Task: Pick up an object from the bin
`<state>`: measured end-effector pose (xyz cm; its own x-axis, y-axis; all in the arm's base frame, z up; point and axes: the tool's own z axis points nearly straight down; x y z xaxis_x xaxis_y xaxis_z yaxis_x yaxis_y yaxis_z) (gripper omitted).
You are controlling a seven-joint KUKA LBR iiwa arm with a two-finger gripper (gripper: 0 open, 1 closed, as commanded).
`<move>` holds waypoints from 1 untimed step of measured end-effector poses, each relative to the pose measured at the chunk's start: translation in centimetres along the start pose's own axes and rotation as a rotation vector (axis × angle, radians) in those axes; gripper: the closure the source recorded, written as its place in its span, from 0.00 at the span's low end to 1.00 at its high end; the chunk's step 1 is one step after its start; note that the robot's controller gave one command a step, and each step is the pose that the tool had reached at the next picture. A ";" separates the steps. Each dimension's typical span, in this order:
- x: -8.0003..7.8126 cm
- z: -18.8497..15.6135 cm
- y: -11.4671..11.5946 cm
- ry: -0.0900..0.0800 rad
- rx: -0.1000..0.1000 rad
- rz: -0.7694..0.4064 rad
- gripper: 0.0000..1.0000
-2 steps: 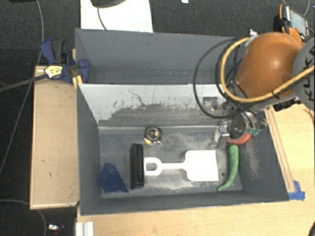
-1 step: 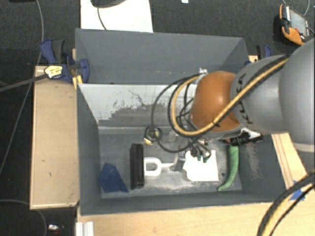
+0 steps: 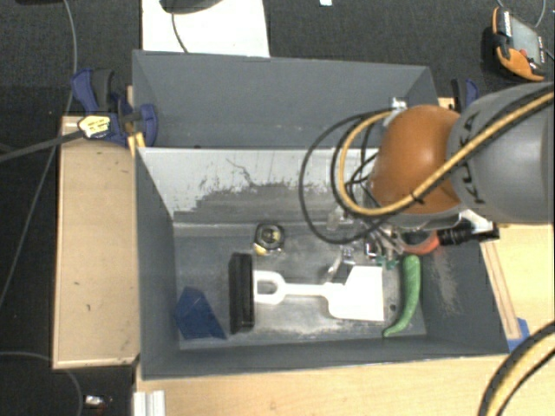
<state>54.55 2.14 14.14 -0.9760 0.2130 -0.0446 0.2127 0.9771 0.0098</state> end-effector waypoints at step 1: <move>3.4 7.4 6.2 0.037 -0.003 -0.054 0.00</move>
Offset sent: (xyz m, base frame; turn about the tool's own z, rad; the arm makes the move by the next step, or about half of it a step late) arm 0.0078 -0.0254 -0.0259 0.0590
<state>52.84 8.92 6.69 -0.9871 0.1601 -0.0086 0.1600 0.9871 0.0110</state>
